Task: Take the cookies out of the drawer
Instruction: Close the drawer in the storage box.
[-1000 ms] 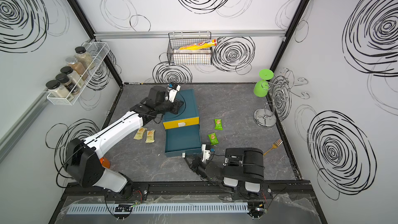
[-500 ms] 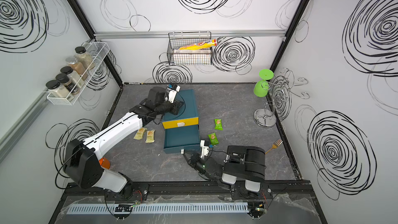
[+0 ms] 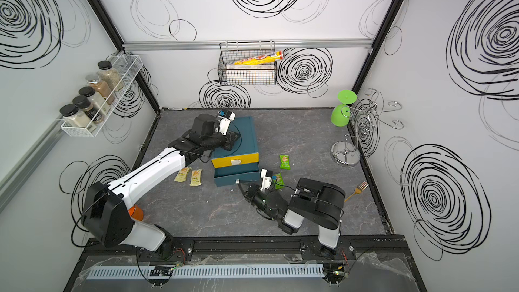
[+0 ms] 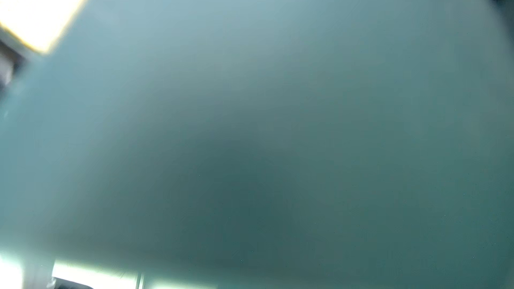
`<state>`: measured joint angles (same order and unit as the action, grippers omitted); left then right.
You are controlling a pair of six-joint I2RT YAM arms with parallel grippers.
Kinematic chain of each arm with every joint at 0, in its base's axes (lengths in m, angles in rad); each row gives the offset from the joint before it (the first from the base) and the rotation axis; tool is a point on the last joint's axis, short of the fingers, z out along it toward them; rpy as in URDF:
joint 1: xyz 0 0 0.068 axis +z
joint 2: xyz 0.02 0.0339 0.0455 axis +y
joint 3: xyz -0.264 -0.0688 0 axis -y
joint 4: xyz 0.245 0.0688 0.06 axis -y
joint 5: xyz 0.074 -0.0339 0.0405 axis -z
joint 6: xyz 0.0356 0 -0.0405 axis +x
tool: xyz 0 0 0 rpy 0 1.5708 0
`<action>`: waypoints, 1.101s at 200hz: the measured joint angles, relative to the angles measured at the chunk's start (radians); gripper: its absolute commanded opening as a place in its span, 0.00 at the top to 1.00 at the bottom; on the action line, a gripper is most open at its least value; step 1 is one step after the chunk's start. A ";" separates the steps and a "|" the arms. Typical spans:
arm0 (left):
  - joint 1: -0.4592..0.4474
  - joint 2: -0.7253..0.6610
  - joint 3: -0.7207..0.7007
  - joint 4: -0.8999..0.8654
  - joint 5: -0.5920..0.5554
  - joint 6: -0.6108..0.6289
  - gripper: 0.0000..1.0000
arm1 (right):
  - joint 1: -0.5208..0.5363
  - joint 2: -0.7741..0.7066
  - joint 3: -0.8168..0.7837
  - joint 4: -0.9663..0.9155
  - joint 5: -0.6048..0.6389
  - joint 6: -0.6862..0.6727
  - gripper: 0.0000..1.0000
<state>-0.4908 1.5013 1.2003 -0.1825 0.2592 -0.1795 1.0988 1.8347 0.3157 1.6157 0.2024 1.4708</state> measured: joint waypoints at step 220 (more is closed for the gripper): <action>0.047 -0.015 -0.024 0.006 0.086 0.030 1.00 | -0.150 0.106 0.075 -0.004 -0.322 0.059 0.65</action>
<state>-0.4438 1.4864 1.1763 -0.1764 0.3450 -0.1493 0.9493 1.9411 0.3908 1.6115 -0.1192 1.5295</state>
